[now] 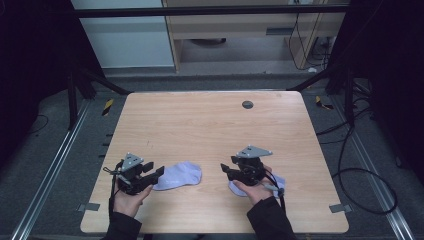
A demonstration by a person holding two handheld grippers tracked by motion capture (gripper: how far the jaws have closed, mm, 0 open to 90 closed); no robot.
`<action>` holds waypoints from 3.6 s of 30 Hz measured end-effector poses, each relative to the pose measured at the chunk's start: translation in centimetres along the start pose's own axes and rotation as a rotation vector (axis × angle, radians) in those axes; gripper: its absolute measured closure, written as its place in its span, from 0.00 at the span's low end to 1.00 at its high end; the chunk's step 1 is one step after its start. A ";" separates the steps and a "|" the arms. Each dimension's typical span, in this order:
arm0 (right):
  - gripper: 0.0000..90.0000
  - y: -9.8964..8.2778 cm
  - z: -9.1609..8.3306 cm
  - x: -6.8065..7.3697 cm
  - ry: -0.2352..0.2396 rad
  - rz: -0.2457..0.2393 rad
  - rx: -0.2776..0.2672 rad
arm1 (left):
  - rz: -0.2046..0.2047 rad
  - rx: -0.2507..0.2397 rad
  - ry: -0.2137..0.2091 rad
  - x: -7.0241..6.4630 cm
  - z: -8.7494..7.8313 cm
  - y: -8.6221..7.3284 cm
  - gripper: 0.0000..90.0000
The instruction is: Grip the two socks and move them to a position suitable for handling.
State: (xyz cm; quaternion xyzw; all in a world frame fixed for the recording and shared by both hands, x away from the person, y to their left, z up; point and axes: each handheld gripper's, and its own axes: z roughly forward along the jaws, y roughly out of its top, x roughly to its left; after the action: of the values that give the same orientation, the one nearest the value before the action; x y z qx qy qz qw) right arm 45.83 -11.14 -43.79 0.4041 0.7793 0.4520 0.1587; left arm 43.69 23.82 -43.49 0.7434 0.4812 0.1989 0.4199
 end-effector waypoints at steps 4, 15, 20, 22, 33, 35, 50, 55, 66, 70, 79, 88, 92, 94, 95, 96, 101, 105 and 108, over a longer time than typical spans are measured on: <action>0.51 -0.8 -1.9 -1.1 -0.011 -0.001 -0.005 | 0.025 -0.003 -0.014 -1.3 0.4 0.6 0.55; 0.46 -3.5 -5.8 -4.1 -0.075 -0.011 -0.019 | 0.087 0.003 -0.067 -5.4 2.4 1.7 0.53; 0.48 -5.1 -7.6 -6.2 -0.125 0.022 -0.019 | 0.116 0.011 -0.088 -7.3 3.5 2.1 0.53; 0.48 -5.3 -7.8 -6.5 -0.133 0.028 -0.020 | 0.131 0.017 -0.097 -8.2 4.0 2.1 0.53; 0.55 -7.4 -8.7 -8.8 -0.189 0.060 0.023 | 0.187 0.053 -0.133 -12.0 6.9 1.8 0.53; 0.56 -7.5 -8.7 -9.0 -0.193 0.061 0.033 | 0.196 0.057 -0.132 -12.3 7.2 1.8 0.53; 0.69 -9.4 -7.5 -10.7 -0.231 0.057 0.160 | 0.241 0.128 -0.175 -16.3 11.3 0.2 0.60; 0.72 -9.8 -7.1 -10.9 -0.229 0.050 0.189 | 0.241 0.163 -0.168 -17.1 12.8 -0.4 0.65; 0.84 -9.8 -6.7 -11.0 -0.198 0.071 0.211 | 0.212 0.202 -0.177 -17.1 13.5 -0.5 0.84; 0.95 -9.8 -6.6 -10.9 -0.187 0.074 0.211 | 0.203 0.205 -0.184 -17.0 13.4 -0.5 0.94; 0.97 -9.0 -7.6 -10.4 -0.171 0.079 0.169 | 0.191 0.175 -0.220 -16.6 12.2 0.0 0.98; 0.97 -7.4 -9.2 -8.5 -0.143 0.041 0.096 | 0.222 0.140 -0.225 -15.9 9.2 1.1 0.98; 0.97 -6.7 -9.3 -6.9 -0.111 0.028 0.079 | 0.234 0.135 -0.214 -14.9 7.4 1.4 0.98; 0.97 -6.6 -9.1 -6.4 -0.099 0.023 0.076 | 0.234 0.136 -0.206 -14.3 6.7 1.3 0.98; 0.97 -6.6 -9.1 -6.4 -0.099 0.023 0.076 | 0.234 0.136 -0.206 -14.3 6.7 1.3 0.98; 0.97 -6.5 -9.1 -6.2 -0.093 0.018 0.075 | 0.235 0.136 -0.203 -14.0 6.3 1.2 0.98; 0.97 -6.3 -8.4 -4.8 -0.056 0.012 0.069 | 0.238 0.150 -0.192 -12.8 5.0 0.6 0.98; 0.96 -6.2 -7.8 -3.8 -0.039 0.008 0.077 | 0.240 0.160 -0.186 -11.8 4.2 -0.3 0.98; 0.97 -6.1 -7.0 -2.9 -0.018 -0.001 0.088 | 0.227 0.173 -0.183 -10.9 3.9 -1.0 0.98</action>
State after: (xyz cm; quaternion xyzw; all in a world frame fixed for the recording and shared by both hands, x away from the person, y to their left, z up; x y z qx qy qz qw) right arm 40.37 -19.03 -45.42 0.4144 0.7971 0.4136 0.1478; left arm 40.83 12.67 -45.35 0.8412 0.3693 0.1345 0.3714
